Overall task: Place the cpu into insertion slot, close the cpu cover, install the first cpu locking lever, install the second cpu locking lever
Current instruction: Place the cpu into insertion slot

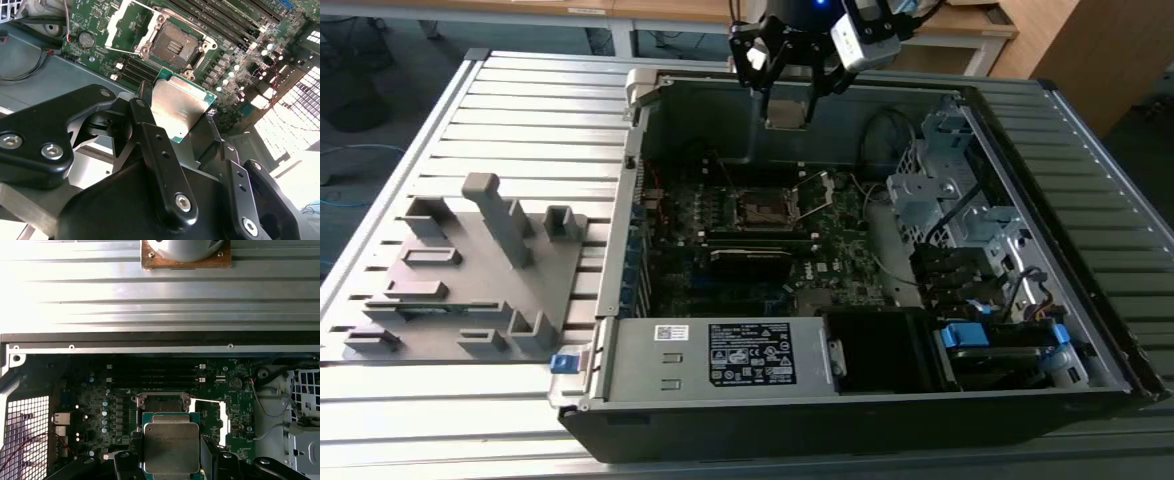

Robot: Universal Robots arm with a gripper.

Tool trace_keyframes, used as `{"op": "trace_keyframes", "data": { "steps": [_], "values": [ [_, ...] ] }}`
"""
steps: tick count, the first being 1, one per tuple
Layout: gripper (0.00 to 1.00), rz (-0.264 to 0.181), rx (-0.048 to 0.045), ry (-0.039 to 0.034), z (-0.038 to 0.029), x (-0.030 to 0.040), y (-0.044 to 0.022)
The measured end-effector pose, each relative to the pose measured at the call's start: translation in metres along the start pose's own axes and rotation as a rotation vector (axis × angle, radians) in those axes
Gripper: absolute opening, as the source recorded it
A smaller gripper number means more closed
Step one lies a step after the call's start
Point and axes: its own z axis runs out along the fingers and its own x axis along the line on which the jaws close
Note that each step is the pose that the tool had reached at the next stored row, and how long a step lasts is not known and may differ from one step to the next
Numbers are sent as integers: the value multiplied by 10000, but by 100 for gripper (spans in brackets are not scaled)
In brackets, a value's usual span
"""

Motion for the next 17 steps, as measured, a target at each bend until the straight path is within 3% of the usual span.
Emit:
{"op": "trace_keyframes", "data": {
  "steps": [17],
  "values": [
    [54, 0, -4, -2, 59, -1, -5]
  ]
}}
